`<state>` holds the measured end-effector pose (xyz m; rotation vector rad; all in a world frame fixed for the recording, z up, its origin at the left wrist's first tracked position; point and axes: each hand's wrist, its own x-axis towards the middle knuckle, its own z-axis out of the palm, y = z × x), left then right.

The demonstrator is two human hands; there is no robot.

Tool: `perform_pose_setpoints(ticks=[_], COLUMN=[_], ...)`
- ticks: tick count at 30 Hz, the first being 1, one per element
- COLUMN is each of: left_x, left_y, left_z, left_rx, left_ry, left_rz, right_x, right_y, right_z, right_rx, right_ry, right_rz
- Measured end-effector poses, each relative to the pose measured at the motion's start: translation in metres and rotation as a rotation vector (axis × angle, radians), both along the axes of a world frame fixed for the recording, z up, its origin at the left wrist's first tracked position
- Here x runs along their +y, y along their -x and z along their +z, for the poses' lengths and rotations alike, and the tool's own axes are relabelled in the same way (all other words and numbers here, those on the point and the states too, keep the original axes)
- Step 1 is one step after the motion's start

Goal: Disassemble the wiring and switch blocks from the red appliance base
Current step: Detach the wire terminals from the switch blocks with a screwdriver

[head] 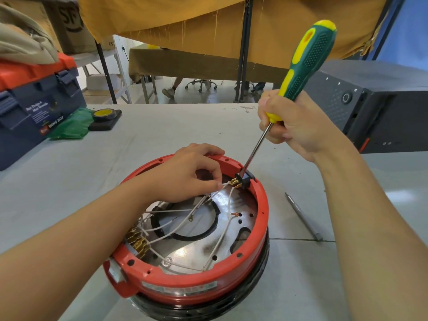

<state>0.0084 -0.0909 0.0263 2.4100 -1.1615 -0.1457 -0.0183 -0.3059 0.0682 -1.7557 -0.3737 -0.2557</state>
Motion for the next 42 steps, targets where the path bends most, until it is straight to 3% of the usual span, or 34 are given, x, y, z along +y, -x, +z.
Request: perform_pose_setpoints(ticks=[14, 18, 21, 26, 36, 42], left_x=[0.001, 0.001, 0.002, 0.002, 0.002, 0.004], left_y=[-0.001, -0.002, -0.003, -0.004, -0.005, -0.003], left_z=[-0.001, -0.002, -0.003, -0.004, 0.003, 0.007], left_rx=[0.021, 0.021, 0.023, 0.030, 0.041, 0.208], left_ry=[-0.008, -0.003, 0.017, 0.041, 0.221, 0.360], left_rz=[0.012, 0.019, 0.016, 0.020, 0.102, 0.145], right_x=[-0.017, 0.003, 0.000, -0.018, -0.003, 0.010], right_y=[-0.006, -0.013, -0.013, -0.004, 0.008, 0.023], right_z=[-0.015, -0.030, -0.019, -0.003, -0.014, -0.037], right_rx=[0.061, 0.121, 0.059, -0.026, -0.081, -0.116], right_ry=[-0.086, 0.019, -0.015, -0.260, -0.340, -0.294], right_rz=[0.081, 0.134, 0.088, 0.003, -0.246, -0.354])
